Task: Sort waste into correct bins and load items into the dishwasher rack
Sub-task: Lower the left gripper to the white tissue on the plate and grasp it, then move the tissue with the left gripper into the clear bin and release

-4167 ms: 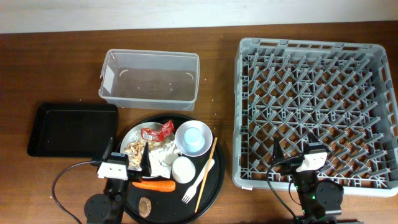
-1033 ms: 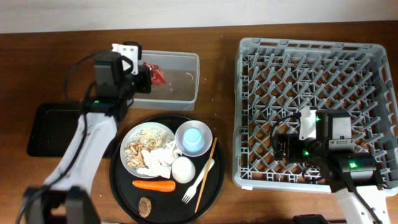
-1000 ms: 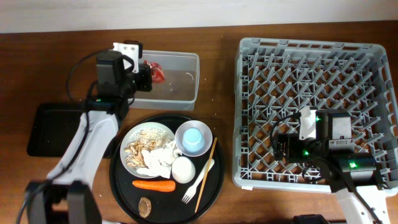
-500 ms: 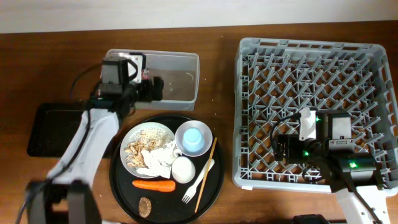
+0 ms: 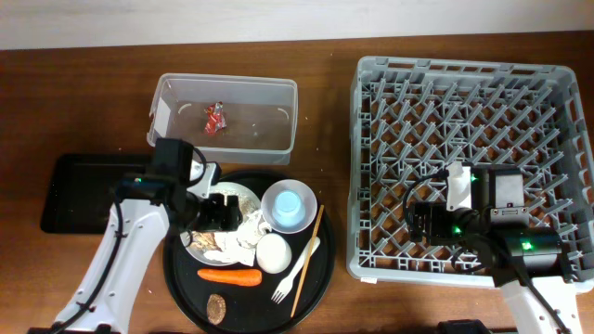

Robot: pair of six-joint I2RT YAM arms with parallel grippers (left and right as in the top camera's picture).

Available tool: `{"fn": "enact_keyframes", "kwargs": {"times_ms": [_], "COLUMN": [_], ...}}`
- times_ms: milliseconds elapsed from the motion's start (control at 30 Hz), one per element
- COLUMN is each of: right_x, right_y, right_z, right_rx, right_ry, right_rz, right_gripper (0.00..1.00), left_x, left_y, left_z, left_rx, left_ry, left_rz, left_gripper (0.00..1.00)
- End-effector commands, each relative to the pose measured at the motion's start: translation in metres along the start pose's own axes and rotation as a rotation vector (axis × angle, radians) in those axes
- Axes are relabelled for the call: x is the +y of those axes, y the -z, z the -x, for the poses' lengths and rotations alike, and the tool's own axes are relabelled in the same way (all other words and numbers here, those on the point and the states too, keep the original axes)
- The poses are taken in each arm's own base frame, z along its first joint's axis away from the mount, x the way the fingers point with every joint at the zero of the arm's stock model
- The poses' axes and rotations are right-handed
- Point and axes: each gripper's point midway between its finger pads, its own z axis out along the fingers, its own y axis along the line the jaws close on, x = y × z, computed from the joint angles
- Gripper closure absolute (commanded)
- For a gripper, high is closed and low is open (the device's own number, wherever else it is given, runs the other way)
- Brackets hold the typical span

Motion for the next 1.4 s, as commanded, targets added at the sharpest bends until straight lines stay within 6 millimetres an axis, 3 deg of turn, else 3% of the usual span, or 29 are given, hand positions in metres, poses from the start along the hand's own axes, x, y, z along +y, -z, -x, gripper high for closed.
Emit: {"fn": "enact_keyframes", "kwargs": {"times_ms": [0,433,467,600,767,800,900,1000,1233,1367], "right_x": [0.002,0.002,0.002,0.002,0.002,0.002,0.002,0.002,0.002,0.002], "right_y": [0.004,0.004,0.004,0.004,0.004,0.004,0.004,0.004,0.004,0.004], "right_z": [0.004,0.005,0.005,0.005,0.004,0.004,0.004,0.005,0.005,0.005], "right_rx": [-0.015,-0.016,-0.016,-0.016,-0.015,-0.015,-0.015,-0.016,-0.016,-0.016], "right_ry": [0.01,0.01,0.01,0.01,0.01,0.01,0.01,0.01,0.01,0.01], "right_rz": [-0.003,-0.003,-0.003,-0.003,-0.003,-0.003,-0.003,-0.003,-0.003,-0.004], "right_gripper": [0.02,0.02,0.02,0.02,0.02,0.02,0.02,0.02,0.02,0.02], "left_x": [-0.002,0.01,0.011,0.006,0.006,0.006,0.006,0.0,-0.023,-0.031], "left_y": [-0.02,-0.059,-0.06,-0.06,-0.06,-0.06,-0.058,-0.039,0.037,0.061], "left_z": [-0.013,-0.02,-0.017,-0.008,-0.008,-0.008,-0.008,0.002,0.036,0.057], "left_rx": [0.023,-0.019,-0.027,-0.062,-0.062,-0.062,-0.061,-0.084,-0.187,-0.261], "left_ry": [0.004,0.01,0.008,0.007,0.007,0.007,0.007,0.001,-0.031,-0.046], "left_rz": [-0.051,-0.043,-0.044,-0.069,-0.069,-0.069,-0.07,-0.071,-0.078,-0.086], "left_gripper": [0.2,0.21,0.26,0.63,0.94,0.99,0.99,0.99,0.99,0.99]}}
